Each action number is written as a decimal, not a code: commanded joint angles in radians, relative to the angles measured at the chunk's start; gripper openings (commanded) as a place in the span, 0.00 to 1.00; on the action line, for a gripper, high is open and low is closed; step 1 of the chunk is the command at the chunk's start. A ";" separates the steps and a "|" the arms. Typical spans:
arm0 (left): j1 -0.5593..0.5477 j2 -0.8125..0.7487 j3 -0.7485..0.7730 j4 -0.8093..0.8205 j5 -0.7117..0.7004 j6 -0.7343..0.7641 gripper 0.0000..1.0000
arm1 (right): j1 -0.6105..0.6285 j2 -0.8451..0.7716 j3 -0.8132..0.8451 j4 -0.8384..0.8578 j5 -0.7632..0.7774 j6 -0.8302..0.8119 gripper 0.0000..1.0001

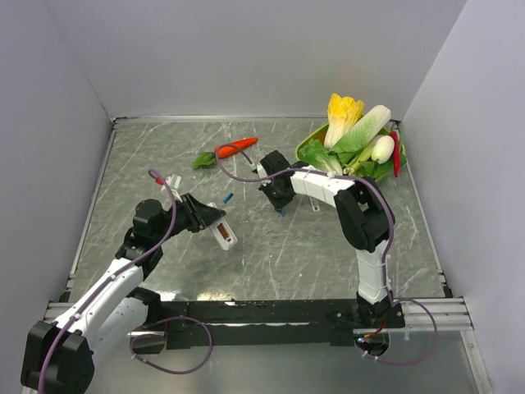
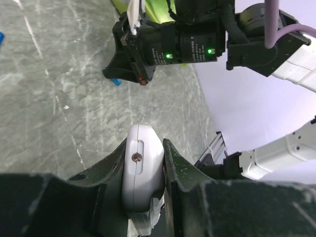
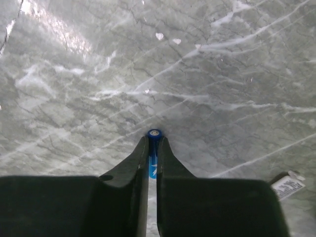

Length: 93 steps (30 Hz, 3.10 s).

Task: Load the batteries into the remote control
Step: Pick up the battery from the center of the board, then load the battery into the remote control.

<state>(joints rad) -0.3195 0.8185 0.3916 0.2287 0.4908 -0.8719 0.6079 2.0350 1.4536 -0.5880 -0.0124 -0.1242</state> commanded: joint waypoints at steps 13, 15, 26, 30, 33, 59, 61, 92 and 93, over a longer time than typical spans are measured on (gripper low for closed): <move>0.003 -0.009 -0.083 0.411 0.152 -0.098 0.01 | 0.039 -0.671 -0.363 0.359 -0.141 0.151 0.00; 0.002 0.001 -0.094 0.441 0.152 -0.131 0.01 | 0.056 -0.760 -0.407 0.408 -0.146 0.193 0.00; -0.012 0.042 -0.079 0.560 0.157 -0.243 0.01 | 0.334 -0.960 -0.552 0.800 -0.064 0.225 0.00; -0.029 0.028 -0.054 0.489 0.131 -0.208 0.01 | 0.387 -0.943 -0.556 0.844 -0.060 0.210 0.00; -0.033 0.010 -0.046 0.454 0.106 -0.200 0.01 | 0.406 -0.914 -0.538 0.846 -0.083 0.198 0.00; -0.041 -0.065 0.010 0.261 0.012 -0.164 0.01 | 0.512 -0.760 -0.593 0.945 0.078 0.133 0.00; -0.041 -0.071 0.012 0.256 0.006 -0.165 0.01 | 0.513 -0.751 -0.592 0.945 0.081 0.133 0.00; -0.041 -0.102 0.047 0.199 -0.029 -0.142 0.01 | 0.521 -0.625 -0.561 0.742 0.216 0.121 0.03; -0.041 -0.105 0.047 0.198 -0.029 -0.141 0.01 | 0.521 -0.612 -0.552 0.732 0.219 0.123 0.04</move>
<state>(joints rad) -0.3565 0.7605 0.3763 0.3191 0.4187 -1.0004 1.1366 1.3682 0.8761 0.2844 0.1177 -0.0242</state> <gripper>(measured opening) 0.302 0.039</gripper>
